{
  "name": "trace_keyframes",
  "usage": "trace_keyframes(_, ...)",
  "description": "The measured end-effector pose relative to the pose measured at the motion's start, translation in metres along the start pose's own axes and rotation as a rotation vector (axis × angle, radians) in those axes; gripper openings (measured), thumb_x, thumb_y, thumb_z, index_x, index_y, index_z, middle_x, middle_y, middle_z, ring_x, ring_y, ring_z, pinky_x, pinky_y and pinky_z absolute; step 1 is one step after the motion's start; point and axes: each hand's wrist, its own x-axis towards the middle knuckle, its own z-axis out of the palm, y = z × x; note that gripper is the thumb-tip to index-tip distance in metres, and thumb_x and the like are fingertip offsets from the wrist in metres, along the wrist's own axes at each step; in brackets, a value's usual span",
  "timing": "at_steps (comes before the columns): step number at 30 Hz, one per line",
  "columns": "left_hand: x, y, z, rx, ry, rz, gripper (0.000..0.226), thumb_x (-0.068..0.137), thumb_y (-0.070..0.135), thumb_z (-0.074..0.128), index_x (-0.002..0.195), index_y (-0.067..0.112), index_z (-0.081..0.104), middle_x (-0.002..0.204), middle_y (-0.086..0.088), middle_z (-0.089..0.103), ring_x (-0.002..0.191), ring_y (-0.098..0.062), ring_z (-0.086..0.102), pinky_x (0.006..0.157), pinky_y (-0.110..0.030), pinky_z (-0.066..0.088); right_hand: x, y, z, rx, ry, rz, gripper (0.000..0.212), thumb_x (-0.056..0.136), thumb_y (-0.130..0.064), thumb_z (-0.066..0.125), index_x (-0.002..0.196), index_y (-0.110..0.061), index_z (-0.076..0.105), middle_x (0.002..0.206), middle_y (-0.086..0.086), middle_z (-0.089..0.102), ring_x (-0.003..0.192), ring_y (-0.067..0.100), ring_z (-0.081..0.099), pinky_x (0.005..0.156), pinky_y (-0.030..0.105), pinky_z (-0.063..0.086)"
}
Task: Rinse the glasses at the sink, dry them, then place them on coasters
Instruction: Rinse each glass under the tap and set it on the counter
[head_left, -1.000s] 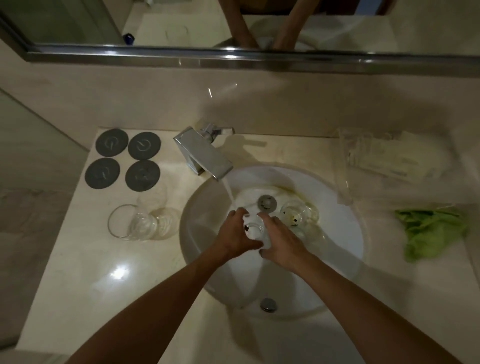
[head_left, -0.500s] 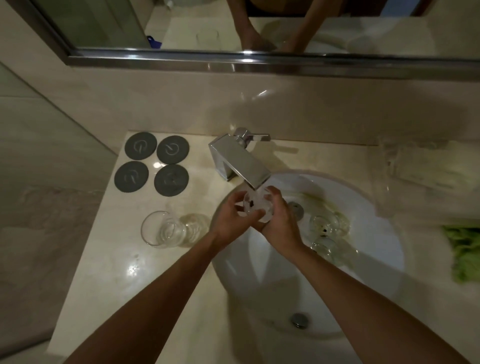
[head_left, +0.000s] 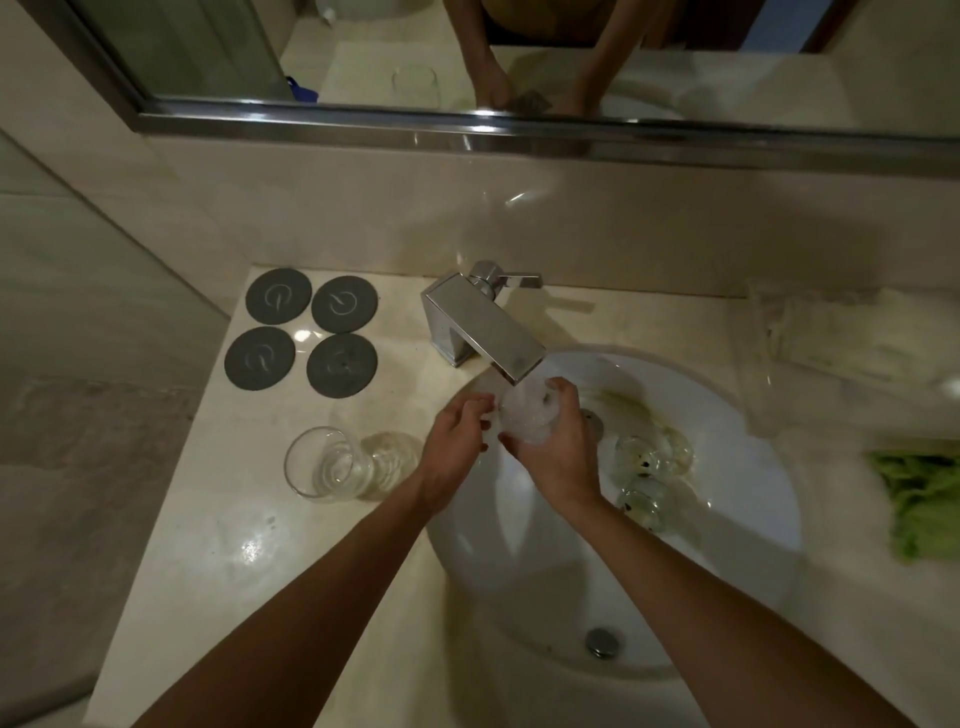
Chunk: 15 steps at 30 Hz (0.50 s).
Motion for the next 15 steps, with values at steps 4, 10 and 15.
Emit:
trace_keyframes(4,-0.0006,-0.0042,-0.0010,0.002,-0.013,0.006,0.034,0.104,0.029,0.038,0.119,0.018,0.066,0.116,-0.001,0.067,0.106,-0.022,0.062,0.090,-0.039,0.054,-0.0043,-0.0010,-0.0015,-0.049,-0.062,-0.035,0.085,0.068,-0.025,0.090,0.138,-0.022,0.042,0.118,-0.008,0.054,0.098,-0.006,0.041,0.082,0.027,0.047)
trace_keyframes(10,-0.0035,-0.0036,0.0014,0.010,-0.012,0.018,0.030,0.104,0.028,0.039,0.116,0.021,0.066,0.115,0.001,0.067,0.105,-0.019,0.062,0.090,-0.039,0.054,-0.0047,-0.0032,0.0022,0.067,0.018,0.058,0.081,0.066,-0.024,0.092,0.131,-0.027,0.043,0.104,-0.018,0.048,0.099,0.008,0.051,0.074,0.015,0.040)
trace_keyframes(15,-0.0060,-0.0003,0.0016,-0.005,-0.041,0.007,0.033,0.089,0.041,0.041,0.106,0.029,0.067,0.110,0.003,0.070,0.103,-0.018,0.066,0.094,-0.045,0.055,-0.0087,-0.0029,0.0051,0.058,-0.048,0.022,0.081,0.063,-0.027,0.093,0.128,-0.028,0.044,0.109,-0.011,0.056,0.096,0.010,0.058,0.075,0.021,0.049)
